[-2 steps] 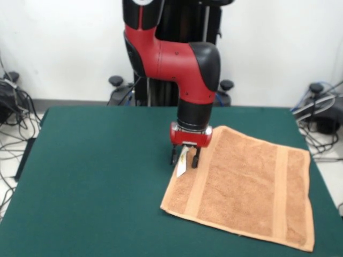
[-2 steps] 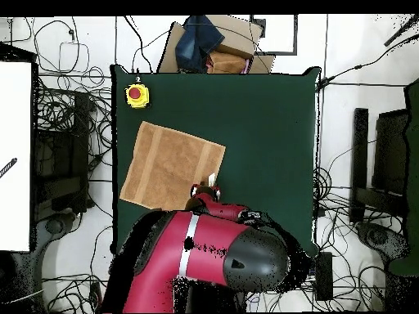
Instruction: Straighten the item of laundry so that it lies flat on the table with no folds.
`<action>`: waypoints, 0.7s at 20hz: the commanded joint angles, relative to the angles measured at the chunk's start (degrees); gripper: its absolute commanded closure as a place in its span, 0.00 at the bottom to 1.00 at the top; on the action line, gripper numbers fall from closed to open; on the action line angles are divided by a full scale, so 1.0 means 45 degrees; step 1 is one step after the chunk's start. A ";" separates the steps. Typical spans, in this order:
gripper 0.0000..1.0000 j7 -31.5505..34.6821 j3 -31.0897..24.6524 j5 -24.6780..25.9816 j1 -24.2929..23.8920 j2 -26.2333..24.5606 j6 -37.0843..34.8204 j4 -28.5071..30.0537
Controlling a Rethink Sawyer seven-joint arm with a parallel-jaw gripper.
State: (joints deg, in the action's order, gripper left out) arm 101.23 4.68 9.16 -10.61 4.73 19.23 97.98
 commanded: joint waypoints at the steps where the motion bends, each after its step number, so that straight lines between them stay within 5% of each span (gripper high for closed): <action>1: 1.00 0.1083 -0.0073 0.0024 -0.0050 -0.0505 -0.0890 -0.1434; 14: 1.00 0.1023 -0.0308 0.0534 -0.0082 -0.0311 -0.0750 -0.1318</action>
State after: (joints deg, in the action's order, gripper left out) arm 101.23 4.70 10.14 -10.38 4.69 19.23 97.62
